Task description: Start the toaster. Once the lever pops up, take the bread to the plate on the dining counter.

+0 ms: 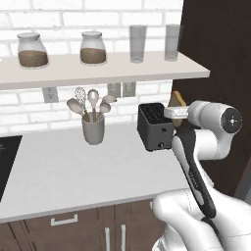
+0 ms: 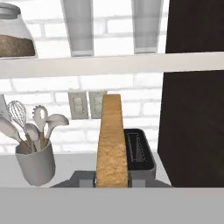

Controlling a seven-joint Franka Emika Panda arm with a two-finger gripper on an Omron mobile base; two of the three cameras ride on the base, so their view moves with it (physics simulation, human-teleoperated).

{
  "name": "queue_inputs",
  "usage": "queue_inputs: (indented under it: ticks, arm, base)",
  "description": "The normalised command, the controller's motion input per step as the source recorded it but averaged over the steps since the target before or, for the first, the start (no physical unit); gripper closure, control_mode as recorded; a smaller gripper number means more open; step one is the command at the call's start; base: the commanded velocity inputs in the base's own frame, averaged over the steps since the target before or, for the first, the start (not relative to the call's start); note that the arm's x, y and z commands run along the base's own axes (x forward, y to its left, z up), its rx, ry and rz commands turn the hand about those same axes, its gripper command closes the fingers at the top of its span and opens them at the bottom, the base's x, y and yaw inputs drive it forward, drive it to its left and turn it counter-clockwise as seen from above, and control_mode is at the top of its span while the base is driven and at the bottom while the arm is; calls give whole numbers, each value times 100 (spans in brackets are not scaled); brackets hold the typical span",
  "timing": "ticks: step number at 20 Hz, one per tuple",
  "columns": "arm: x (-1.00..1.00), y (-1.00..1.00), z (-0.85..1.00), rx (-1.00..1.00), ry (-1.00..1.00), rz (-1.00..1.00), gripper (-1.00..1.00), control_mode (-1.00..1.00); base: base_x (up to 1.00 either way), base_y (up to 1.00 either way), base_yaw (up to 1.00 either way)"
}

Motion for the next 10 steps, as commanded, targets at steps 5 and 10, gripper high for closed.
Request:
queue_inputs:
  ticks: [5, 10]
  arm:
    - [-60, 0, 11, -3, 24, 0, 100, -100]
    - [-72, 0, 0, -3, 23, 0, 100, -100]
  base:
    - [0, 0, 0]
    - [0, 0, 0]
